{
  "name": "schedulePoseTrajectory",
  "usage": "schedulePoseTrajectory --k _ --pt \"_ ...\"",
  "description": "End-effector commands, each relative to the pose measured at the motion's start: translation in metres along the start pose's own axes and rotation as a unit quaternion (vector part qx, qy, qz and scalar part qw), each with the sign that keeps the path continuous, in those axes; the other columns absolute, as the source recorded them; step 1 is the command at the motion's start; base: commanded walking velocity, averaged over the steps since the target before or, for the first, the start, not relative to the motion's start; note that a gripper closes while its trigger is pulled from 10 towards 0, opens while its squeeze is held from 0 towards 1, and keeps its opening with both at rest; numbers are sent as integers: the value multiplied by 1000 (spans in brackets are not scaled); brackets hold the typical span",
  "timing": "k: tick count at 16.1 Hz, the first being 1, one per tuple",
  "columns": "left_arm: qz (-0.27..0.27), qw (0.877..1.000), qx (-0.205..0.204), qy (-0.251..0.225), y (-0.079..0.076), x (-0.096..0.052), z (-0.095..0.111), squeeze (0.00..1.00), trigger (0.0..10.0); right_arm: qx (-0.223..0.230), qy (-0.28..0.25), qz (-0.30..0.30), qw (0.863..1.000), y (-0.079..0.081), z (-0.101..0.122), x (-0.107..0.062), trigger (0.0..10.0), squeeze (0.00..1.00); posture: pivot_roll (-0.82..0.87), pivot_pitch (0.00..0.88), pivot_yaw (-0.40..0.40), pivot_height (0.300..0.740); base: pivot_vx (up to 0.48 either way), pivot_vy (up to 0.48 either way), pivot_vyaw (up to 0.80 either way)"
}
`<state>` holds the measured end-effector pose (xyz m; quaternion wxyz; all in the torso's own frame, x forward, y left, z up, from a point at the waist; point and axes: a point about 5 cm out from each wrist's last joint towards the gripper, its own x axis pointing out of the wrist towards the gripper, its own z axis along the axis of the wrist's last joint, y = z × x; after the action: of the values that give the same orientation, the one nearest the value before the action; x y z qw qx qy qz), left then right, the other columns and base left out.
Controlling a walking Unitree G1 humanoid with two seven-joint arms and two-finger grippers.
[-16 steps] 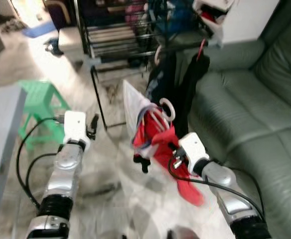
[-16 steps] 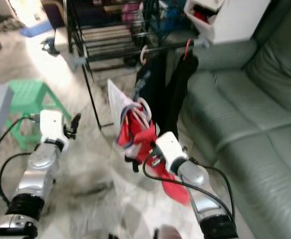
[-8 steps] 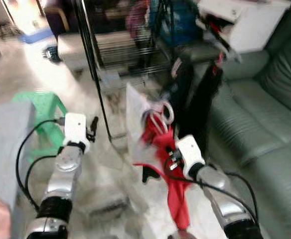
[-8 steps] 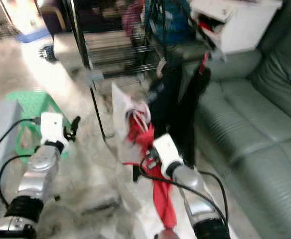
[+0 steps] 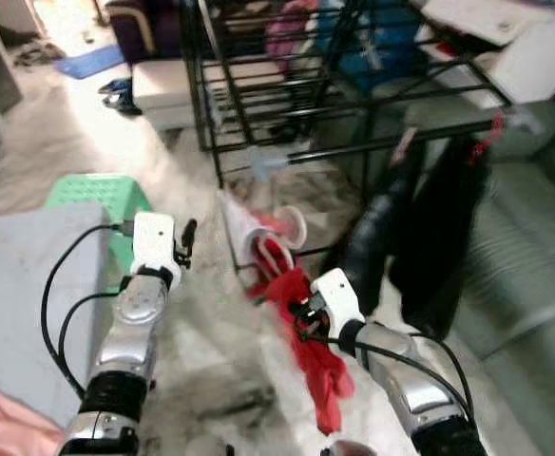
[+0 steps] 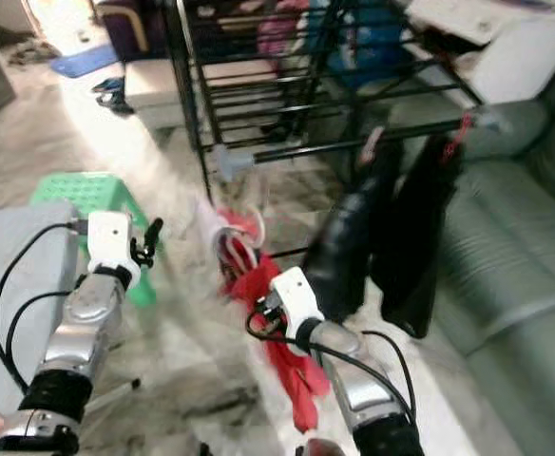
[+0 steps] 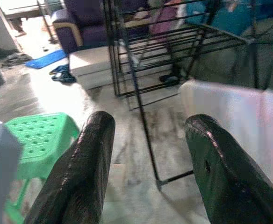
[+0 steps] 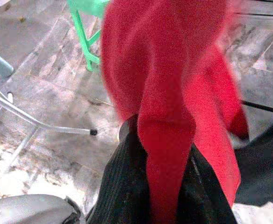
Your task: Hang hanger
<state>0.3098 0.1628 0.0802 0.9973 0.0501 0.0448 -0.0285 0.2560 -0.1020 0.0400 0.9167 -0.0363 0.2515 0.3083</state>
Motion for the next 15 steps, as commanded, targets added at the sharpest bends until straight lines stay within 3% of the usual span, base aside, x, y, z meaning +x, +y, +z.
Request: schedulePoseTrajectory --k 1,2,3,4,7,15 --pt "-14 1000 -1 -6 -9 2 4 0 10000 28 -22 -64 997 -21 11 -3 10000 0 -47 11 18 740 0 0 0" --pt "-14 1000 0 -6 -10 2 4 0 10000 65 -38 -59 995 -20 19 -3 10000 0 -48 11 20 740 0 0 0" --pt "-15 1000 1 -5 -10 2 4 0 10000 66 -43 -47 996 -16 25 -2 10000 0 -48 11 20 740 0 0 0" --pt "-22 1000 2 -5 -12 3 4 0 10000 43 -47 -78 995 -19 28 0 10000 0 -51 10 20 740 0 0 0" --pt "-27 1000 -2 -12 -15 2 6 0 10000 43 -57 -152 986 -35 29 -1 10000 0 -46 10 17 740 0 0 0" --pt "-31 999 -5 -13 -16 2 6 0 10000 -14 -80 -135 987 -47 55 11 10000 0 -48 9 19 740 338 0 0"
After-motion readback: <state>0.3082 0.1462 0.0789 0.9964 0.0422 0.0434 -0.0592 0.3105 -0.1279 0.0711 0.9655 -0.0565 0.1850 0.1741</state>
